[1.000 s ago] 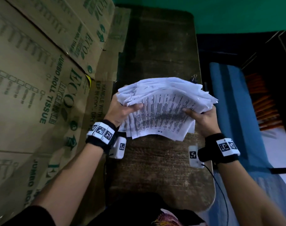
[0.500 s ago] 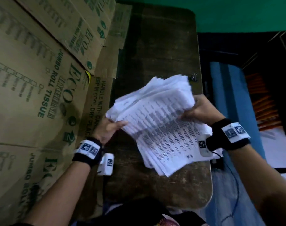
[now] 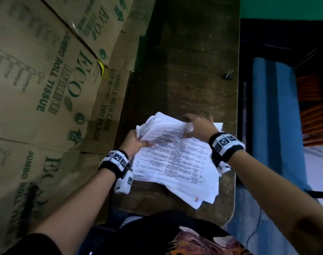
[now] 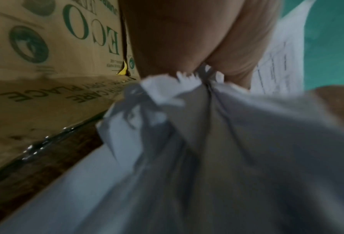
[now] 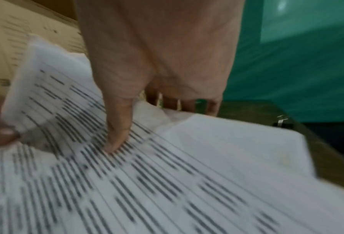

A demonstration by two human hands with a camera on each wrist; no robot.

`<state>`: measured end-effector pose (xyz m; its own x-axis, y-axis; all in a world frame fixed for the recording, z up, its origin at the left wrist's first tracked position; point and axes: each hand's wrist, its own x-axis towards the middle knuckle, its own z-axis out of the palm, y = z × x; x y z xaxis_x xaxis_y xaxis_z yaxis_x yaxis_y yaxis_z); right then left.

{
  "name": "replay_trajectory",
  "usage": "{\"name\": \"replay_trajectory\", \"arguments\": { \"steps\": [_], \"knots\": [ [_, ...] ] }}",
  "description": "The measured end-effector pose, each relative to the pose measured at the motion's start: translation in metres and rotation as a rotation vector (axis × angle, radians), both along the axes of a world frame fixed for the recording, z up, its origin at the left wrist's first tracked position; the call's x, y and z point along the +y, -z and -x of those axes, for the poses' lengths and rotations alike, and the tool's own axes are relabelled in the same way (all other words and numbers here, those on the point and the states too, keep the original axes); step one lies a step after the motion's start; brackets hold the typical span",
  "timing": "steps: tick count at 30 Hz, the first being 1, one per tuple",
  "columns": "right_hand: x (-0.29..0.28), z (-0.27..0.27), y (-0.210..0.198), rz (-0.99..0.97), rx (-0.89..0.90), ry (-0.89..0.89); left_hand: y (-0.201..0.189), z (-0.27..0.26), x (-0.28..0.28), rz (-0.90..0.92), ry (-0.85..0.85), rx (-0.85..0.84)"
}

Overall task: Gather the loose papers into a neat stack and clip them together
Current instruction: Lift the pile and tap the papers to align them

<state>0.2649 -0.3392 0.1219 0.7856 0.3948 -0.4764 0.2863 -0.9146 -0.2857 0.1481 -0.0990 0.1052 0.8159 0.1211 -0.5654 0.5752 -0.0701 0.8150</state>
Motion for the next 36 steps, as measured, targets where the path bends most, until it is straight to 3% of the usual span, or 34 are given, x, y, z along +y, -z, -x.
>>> {"name": "replay_trajectory", "arguments": {
  "steps": [4,6,7,8,11,16,19,22,26,29,34,36],
  "knots": [
    [-0.083,0.028,0.016,-0.119,-0.19,0.628,0.003,0.005,0.011,0.066,-0.078,-0.019],
    [-0.121,0.051,0.03,-0.414,-0.081,0.911,0.003,0.007,0.017,0.125,-0.114,-0.025],
    [-0.133,0.063,0.038,-0.649,0.047,0.955,0.002,0.007,0.018,0.152,-0.119,-0.041],
    [-0.14,0.075,0.043,-0.818,0.206,0.961,0.0,0.006,0.018,0.186,-0.114,-0.054],
    [-0.144,0.09,0.046,-0.923,0.564,0.817,-0.005,-0.002,0.015,0.304,-0.07,-0.046],
    [-0.146,0.072,0.037,-1.058,0.69,0.725,-0.006,-0.008,0.016,0.329,0.001,0.028],
    [-0.145,0.068,0.046,-0.934,0.778,0.778,0.013,0.004,0.016,0.293,-0.011,0.184],
    [-0.131,0.072,0.057,-0.688,0.685,0.749,0.042,0.026,0.009,0.227,-0.043,0.269],
    [-0.106,0.084,0.063,-0.709,0.544,0.853,0.056,0.033,-0.004,0.028,-0.187,0.177],
    [-0.089,0.083,0.049,-0.669,0.333,0.842,0.047,0.02,-0.003,-0.097,-0.252,0.103],
    [-0.065,0.078,-0.016,-0.969,-0.045,0.903,-0.019,-0.004,0.0,-0.194,-0.477,-0.244],
    [-0.063,0.08,-0.037,-1.085,-0.166,0.923,-0.042,-0.002,0.004,-0.127,-0.443,-0.397]
  ]
}}
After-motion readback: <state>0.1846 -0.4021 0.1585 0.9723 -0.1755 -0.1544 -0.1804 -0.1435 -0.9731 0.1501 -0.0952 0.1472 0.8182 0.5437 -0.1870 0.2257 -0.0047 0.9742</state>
